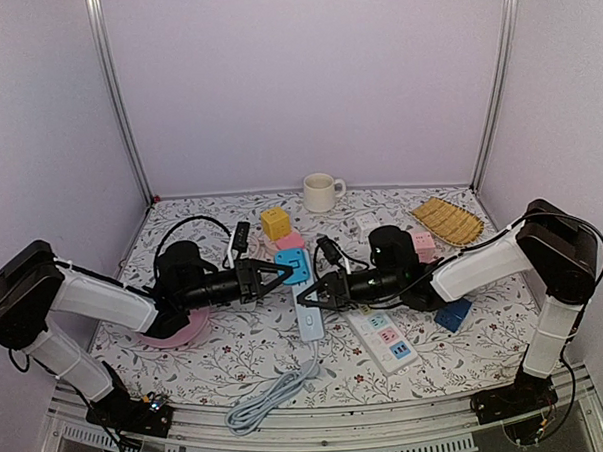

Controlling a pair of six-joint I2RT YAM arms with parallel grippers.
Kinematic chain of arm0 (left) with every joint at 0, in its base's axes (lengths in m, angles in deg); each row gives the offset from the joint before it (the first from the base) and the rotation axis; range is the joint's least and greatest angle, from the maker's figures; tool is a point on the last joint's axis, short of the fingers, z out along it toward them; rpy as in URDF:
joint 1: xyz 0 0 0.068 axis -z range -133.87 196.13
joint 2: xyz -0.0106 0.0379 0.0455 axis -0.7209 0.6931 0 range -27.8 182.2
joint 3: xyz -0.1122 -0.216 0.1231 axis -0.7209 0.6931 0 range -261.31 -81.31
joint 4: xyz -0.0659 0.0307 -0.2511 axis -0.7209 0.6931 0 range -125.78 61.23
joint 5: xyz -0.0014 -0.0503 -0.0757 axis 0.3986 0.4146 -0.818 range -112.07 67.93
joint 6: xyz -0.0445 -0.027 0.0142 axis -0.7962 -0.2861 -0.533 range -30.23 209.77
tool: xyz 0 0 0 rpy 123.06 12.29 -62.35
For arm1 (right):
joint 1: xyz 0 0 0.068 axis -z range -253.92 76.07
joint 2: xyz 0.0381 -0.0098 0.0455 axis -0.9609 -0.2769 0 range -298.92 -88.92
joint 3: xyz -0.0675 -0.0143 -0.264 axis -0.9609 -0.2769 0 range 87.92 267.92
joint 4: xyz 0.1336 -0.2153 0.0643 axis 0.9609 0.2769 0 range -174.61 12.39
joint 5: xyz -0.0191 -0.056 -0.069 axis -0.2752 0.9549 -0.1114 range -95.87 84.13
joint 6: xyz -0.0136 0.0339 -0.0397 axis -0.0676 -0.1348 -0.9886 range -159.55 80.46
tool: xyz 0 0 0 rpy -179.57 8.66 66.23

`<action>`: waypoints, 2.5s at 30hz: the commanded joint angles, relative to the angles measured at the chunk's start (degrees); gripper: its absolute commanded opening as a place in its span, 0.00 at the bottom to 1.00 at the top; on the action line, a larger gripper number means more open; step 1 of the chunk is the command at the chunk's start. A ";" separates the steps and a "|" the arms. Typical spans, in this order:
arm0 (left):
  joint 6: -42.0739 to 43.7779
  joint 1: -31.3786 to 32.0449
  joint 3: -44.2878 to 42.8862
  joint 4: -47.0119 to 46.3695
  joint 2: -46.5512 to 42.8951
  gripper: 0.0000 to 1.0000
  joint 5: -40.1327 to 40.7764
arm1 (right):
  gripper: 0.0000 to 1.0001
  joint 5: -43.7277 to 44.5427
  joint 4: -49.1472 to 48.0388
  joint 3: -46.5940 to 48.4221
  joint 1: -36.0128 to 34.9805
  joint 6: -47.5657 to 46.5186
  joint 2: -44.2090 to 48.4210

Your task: Pull the plug off the socket

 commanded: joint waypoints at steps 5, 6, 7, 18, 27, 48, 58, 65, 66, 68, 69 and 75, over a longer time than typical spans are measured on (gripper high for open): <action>2.56 5.63 -1.57 -7.96 -3.72 0.00 -13.36 | 0.07 8.71 6.39 2.66 3.41 3.00 -3.05; 2.74 5.89 -1.86 -7.66 -3.71 0.00 -13.37 | 0.07 8.76 6.65 2.77 3.52 2.93 -3.19; 3.02 6.02 -2.06 -7.33 -3.69 0.00 -13.41 | 0.07 8.75 6.83 2.98 3.55 2.79 -3.30; 5.45 7.75 -3.96 -2.58 -4.28 0.00 -13.11 | 0.07 10.06 9.33 3.69 4.24 1.76 -3.33; 5.72 8.36 -4.07 -4.63 -5.26 0.00 -14.87 | 0.06 9.30 9.45 4.12 4.45 0.30 -2.79; 7.00 10.53 -5.15 -12.20 -4.61 0.00 -21.66 | 0.07 1.33 3.54 3.47 4.71 -0.17 2.40; 11.37 11.94 -7.56 -7.47 -6.77 0.00 -26.20 | 0.07 -1.94 3.61 5.75 5.58 -1.20 2.55; 14.06 12.46 -7.05 -3.06 -9.33 0.00 -23.61 | 0.07 0.00 3.95 4.93 5.61 -2.01 3.83; 14.52 12.23 -6.65 -1.57 -9.85 0.00 -21.95 | 0.07 0.48 4.35 4.79 5.66 -2.08 4.05; 15.13 11.48 -6.10 3.02 -10.97 0.00 -16.53 | 0.07 1.75 6.67 4.95 5.68 -2.73 4.42; 15.32 11.02 -5.63 5.93 -11.67 0.00 -13.80 | 0.07 2.88 8.48 5.24 5.67 -3.35 4.51; 14.31 7.97 -1.10 21.82 -17.85 0.00 0.09 | 0.08 10.66 20.87 8.07 4.76 -9.18 4.05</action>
